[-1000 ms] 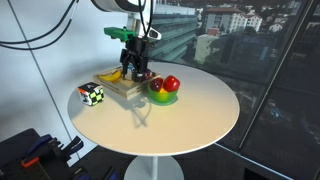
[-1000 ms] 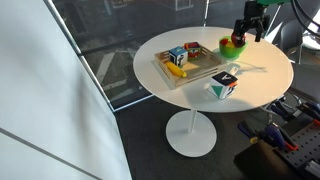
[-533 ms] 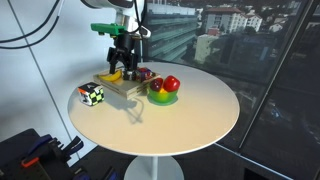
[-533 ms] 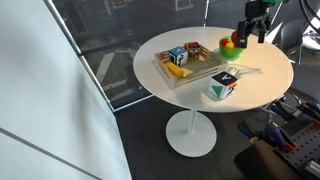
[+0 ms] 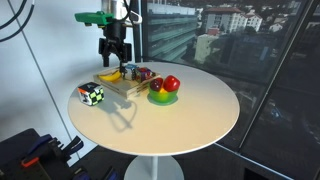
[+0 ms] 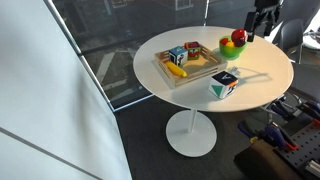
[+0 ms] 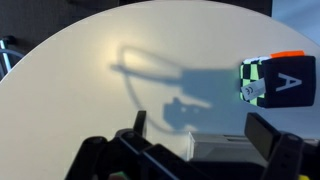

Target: Pick up the brown plum toy from the table and put it in the green bowl

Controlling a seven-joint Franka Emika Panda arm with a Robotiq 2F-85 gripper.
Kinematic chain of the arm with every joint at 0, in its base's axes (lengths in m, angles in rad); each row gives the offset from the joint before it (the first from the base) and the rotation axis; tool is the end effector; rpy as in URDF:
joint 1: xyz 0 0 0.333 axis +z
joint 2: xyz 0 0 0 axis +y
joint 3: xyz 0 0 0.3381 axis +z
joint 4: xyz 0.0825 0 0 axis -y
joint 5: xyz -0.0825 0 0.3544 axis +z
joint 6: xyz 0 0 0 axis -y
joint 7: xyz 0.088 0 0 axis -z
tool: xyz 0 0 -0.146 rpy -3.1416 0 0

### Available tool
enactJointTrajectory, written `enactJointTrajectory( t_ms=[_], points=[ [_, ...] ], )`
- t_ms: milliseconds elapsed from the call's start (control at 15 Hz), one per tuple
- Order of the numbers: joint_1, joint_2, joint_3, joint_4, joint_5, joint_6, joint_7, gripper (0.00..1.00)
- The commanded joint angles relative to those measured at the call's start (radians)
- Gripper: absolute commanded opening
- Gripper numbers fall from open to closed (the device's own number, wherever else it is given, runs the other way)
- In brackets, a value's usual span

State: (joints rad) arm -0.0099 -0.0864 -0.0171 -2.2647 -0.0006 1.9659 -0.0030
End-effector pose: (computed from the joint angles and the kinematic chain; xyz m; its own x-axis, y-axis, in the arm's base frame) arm 0.4462 -0.0122 0.3811 0.9773 -0.0228 -0.2108 -0.0237 -0.9997 -0.0016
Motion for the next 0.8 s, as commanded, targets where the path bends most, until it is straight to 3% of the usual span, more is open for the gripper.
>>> enactJointTrajectory(
  t_ms=[0, 733],
  points=[
    [-0.001, -0.08, 0.001, -0.071, 0.002, 0.051, -0.006, 1.0],
    [-0.001, -0.065, 0.001, -0.063, 0.002, 0.043, 0.0, 1.0]
  ],
)
